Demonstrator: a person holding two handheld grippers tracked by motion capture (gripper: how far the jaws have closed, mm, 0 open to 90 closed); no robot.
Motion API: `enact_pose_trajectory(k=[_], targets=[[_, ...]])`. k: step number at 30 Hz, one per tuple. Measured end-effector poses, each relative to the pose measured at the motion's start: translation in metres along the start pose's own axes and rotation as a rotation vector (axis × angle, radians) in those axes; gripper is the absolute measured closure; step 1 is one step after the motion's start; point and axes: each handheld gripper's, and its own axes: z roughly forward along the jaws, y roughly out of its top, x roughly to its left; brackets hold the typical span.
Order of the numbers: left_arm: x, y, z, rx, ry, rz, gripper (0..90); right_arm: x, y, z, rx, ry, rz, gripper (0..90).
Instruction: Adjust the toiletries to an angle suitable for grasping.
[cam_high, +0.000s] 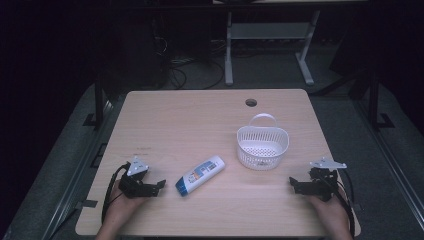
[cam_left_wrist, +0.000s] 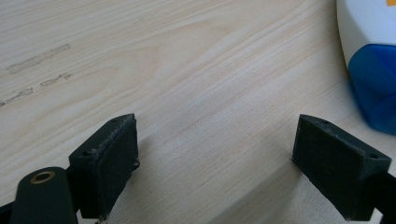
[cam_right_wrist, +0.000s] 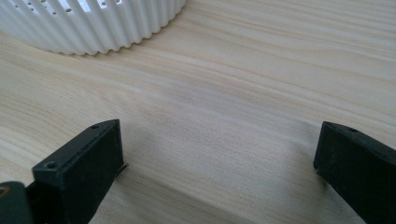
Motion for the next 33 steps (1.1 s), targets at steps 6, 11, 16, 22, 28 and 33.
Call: enact_pose_trajectory(k=[6, 11, 16, 22, 28, 33], targets=[[0.001, 0.0, -0.001, -0.005, 0.005, -0.009, 15.7, 0.0, 0.0, 0.0, 0.0, 0.0, 0.0, 0.8], [0.005, 0.002, -0.01, -0.008, -0.014, -0.056, 31.7, 0.0, 0.0, 0.0, 0.001, 0.006, -0.006, 0.8], [0.0, 0.009, -0.022, -0.028, -0.089, -0.075, 63.3, -0.001, 0.001, 0.001, 0.0, 0.008, -0.01, 0.8], [-0.018, 0.023, -0.031, -0.041, -0.17, -0.059, 90.0, 0.0, 0.001, 0.001, 0.002, 0.009, -0.01, 0.8], [-0.043, 0.036, -0.034, -0.052, -0.258, -0.054, 90.0, 0.0, 0.001, 0.001, 0.002, 0.01, -0.01, 0.8], [-0.058, 0.049, -0.028, -0.05, -0.303, -0.043, 90.0, 0.0, 0.001, 0.001, 0.002, 0.009, -0.01, 0.9]])
